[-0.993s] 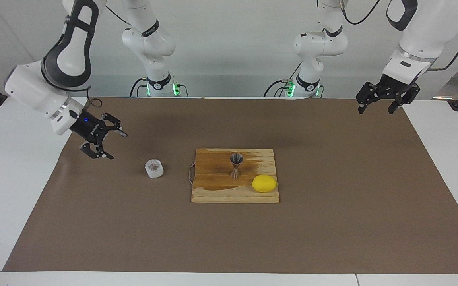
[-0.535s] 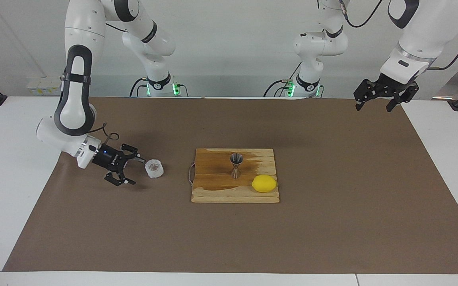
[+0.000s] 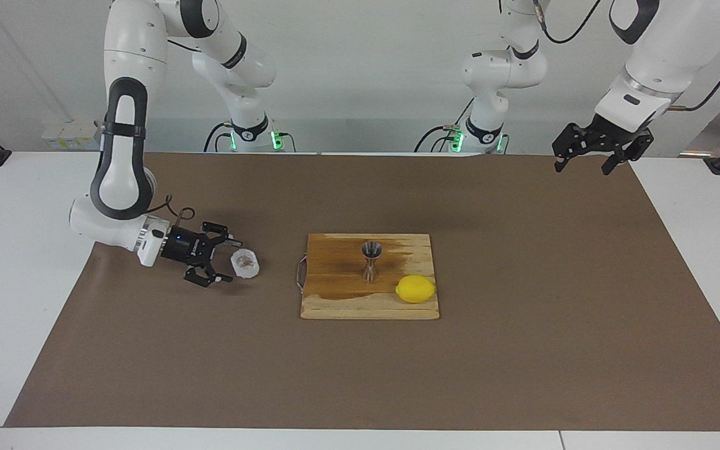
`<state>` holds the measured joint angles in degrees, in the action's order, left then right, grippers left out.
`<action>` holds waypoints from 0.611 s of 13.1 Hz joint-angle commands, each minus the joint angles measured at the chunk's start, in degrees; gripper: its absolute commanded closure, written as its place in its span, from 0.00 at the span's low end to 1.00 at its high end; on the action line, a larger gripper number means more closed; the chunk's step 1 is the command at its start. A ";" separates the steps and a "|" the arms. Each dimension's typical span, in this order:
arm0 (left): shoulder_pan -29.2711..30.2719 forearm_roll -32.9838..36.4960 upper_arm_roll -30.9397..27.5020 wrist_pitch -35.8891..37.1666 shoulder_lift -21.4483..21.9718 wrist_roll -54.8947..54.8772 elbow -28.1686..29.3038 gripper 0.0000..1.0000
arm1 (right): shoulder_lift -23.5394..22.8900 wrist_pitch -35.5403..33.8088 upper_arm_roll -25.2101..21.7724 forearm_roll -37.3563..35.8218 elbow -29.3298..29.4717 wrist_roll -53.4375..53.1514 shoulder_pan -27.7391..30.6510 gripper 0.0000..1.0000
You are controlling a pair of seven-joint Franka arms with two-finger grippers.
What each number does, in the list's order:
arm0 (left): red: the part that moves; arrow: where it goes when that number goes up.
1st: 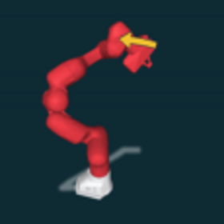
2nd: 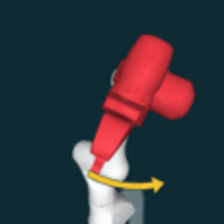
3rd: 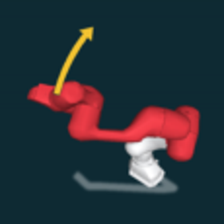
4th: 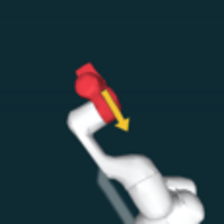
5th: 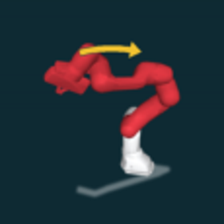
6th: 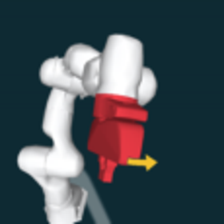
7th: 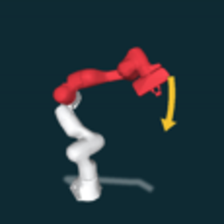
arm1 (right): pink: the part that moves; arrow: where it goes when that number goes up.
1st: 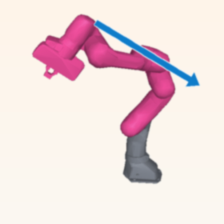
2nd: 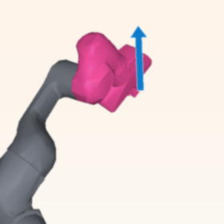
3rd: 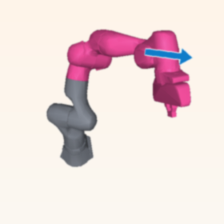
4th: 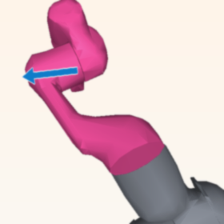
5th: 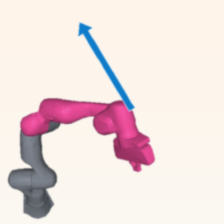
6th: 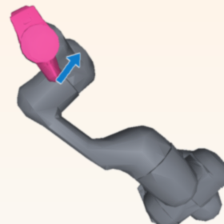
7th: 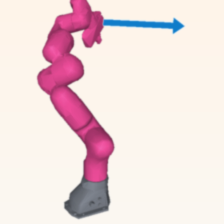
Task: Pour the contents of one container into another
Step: 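Grasp the small white cup with the right gripper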
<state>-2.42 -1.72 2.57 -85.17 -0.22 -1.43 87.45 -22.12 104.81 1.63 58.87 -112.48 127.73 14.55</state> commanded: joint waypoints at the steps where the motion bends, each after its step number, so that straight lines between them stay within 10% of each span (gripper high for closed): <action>1: 0.48 -0.65 -0.29 0.98 0.74 -0.16 0.36 0.00 | 1.11 4.07 0.30 -0.25 -3.52 1.55 -1.36 0.00; 8: 0.31 -0.65 -0.20 0.98 0.74 -0.16 0.36 0.00 | 0.50 9.61 0.31 1.78 -6.79 3.75 -2.33 0.00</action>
<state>-2.34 -1.76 2.51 -85.04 -0.22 -1.42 87.45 -22.35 112.54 1.73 58.95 -117.82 129.94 12.23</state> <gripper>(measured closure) 0.000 0.000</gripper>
